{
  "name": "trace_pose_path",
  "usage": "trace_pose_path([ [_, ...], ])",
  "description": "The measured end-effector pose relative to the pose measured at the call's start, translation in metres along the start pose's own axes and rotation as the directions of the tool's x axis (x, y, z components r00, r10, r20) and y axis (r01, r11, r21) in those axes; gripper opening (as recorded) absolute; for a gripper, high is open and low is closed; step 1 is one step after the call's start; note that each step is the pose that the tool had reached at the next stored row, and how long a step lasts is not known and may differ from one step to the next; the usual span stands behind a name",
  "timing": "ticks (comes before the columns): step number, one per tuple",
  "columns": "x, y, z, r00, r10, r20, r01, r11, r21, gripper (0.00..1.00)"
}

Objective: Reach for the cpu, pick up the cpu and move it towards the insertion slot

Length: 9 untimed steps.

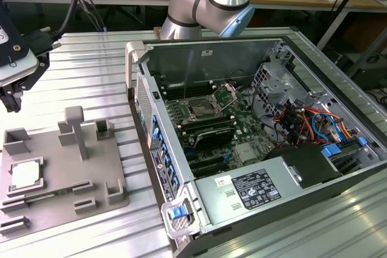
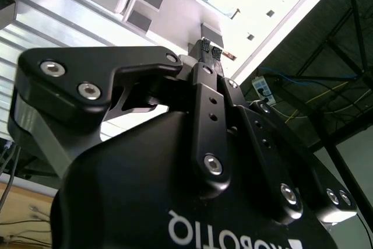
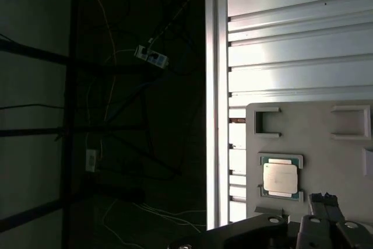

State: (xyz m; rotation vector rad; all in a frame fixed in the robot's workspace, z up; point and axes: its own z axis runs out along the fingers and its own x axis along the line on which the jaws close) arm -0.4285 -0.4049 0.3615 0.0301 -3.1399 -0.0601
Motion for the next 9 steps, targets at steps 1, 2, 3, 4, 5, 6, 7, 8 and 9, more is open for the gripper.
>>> trace_pose_path([
  [1,0.0001,0.0,0.0,1.0,0.0,-0.0001,0.0,1.0,0.0001,0.11],
  [2,0.0003,0.0,0.0,1.0,0.0,-0.0001,0.0,1.0,0.0001,0.11],
  [3,0.0005,0.0,0.0,1.0,0.0,-0.0002,0.0,1.0,0.0001,0.11],
  [4,0.0009,0.0,0.0,1.0,0.0,-0.0002,0.0,1.0,0.0001,0.11],
  [5,0.0015,0.0,0.0001,1.0,0.0,-0.0001,0.0,1.0,0.0,0.11],
  [6,0.0025,-0.0001,0.0002,1.0,0.0,-0.0001,0.0,1.0,0.0001,0.11],
  [7,0.0034,-0.0002,0.0002,1.0,0.0,-0.0001,0.0,1.0,0.0001,0.11],
  [8,0.0038,-0.0002,0.0003,1.0,0.0,-0.0001,0.0,1.0,0.0001,0.11],
  [9,0.0041,-0.0003,0.0003,1.0,0.0,-0.0001,0.0,1.0,0.0001,0.11],
])
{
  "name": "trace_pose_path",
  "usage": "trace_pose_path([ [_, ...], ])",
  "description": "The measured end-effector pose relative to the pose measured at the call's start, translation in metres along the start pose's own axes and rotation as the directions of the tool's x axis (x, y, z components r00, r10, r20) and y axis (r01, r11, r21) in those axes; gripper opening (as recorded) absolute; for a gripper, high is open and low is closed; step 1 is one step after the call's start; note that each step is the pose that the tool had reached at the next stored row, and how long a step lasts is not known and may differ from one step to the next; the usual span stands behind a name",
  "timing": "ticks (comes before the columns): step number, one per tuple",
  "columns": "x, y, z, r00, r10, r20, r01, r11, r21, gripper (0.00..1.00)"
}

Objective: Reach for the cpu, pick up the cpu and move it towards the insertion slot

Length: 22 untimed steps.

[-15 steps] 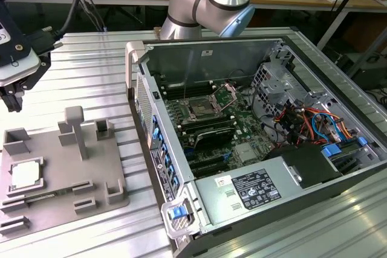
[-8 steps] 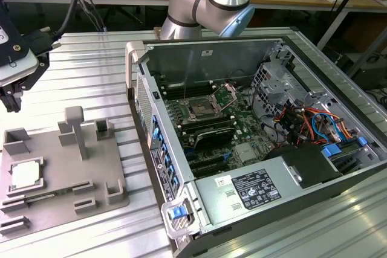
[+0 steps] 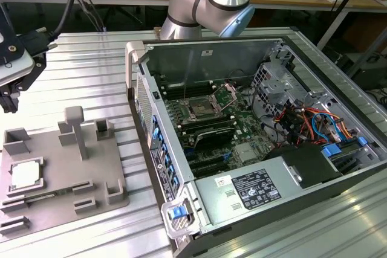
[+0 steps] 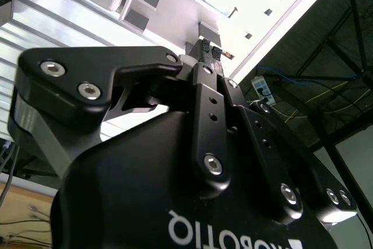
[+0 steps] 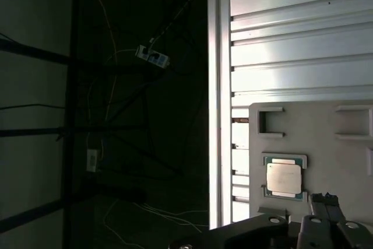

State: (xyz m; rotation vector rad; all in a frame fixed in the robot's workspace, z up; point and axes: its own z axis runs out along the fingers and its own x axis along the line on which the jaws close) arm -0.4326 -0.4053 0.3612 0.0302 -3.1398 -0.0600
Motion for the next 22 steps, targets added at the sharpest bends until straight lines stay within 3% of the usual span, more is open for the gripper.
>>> trace_pose_path([
  [20,0.0028,-0.001,0.0,1.0,0.0,0.0,0.0,1.0,0.0,0.11],
  [22,0.0028,-0.001,0.0,1.0,0.0,0.0,0.0,1.0,0.0,0.17],
])
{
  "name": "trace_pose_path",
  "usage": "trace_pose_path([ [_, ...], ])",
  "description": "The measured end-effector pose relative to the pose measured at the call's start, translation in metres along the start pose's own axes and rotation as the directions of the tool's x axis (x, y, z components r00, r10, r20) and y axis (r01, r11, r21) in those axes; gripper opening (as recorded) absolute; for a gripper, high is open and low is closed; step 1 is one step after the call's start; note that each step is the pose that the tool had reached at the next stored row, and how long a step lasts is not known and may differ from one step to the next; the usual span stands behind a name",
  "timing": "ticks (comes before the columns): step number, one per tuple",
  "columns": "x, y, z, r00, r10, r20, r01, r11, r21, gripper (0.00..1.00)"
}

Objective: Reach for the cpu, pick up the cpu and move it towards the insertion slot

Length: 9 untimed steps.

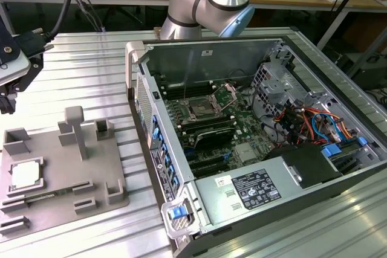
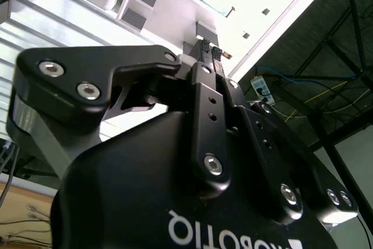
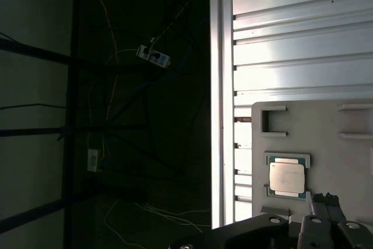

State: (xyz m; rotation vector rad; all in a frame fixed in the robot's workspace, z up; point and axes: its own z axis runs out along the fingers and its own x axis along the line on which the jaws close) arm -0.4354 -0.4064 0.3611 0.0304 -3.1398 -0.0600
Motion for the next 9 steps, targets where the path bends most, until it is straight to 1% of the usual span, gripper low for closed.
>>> trace_pose_path([
  [1,0.0,0.0,0.0,1.0,0.0,0.0,0.0,1.0,0.0,0.24],
  [2,0.0,0.0,0.0,1.0,0.0,0.0,0.0,1.0,0.0,0.24],
  [8,0.0001,-0.0001,0.0,1.0,0.0,0.0,0.0,1.0,0.0,0.6],
  [9,0.0001,-0.0001,0.0,1.0,0.0,0.0,0.0,1.0,0.0,0.6],
])
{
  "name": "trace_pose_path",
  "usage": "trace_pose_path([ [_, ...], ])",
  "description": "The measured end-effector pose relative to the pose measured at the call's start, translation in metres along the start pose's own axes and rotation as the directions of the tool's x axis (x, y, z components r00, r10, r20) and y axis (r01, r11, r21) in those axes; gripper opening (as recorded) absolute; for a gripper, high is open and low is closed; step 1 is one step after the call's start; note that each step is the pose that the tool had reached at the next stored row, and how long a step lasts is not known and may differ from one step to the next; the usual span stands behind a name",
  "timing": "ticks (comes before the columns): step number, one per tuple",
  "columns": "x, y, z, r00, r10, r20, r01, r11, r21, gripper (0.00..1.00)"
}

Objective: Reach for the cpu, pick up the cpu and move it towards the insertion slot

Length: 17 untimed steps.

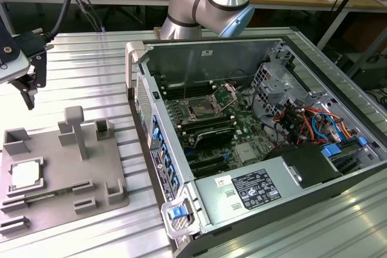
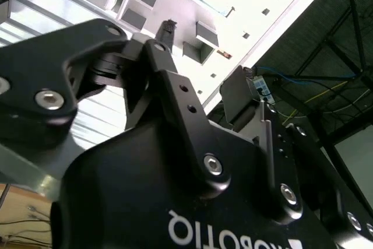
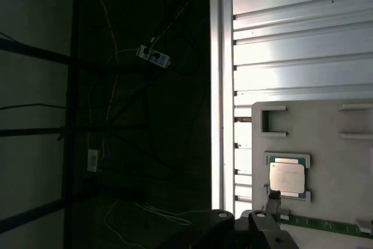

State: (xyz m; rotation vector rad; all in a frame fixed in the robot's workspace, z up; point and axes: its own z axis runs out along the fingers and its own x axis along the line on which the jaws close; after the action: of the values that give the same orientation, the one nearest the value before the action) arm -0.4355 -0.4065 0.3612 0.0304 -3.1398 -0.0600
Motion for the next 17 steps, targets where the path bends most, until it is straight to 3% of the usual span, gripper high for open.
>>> trace_pose_path([
  [1,0.0,0.0,0.0,1.0,0.0,0.0001,0.0,1.0,0.0,0.6],
  [2,0.0001,-0.0001,0.0002,1.0,0.0,0.0,0.0,1.0,0.0,0.66],
  [4,0.0002,-0.0001,0.0012,1.0,-0.007,-0.0001,0.007,1.0,-0.0001,0.66],
  [8,0.0006,-0.0001,0.0036,0.9985,-0.054,-0.0027,0.054,0.9985,0.0001,0.66],
  [17,0.0049,-0.0003,0.0104,0.9979,-0.064,-0.0029,0.064,0.9979,-0.0001,0.66],
])
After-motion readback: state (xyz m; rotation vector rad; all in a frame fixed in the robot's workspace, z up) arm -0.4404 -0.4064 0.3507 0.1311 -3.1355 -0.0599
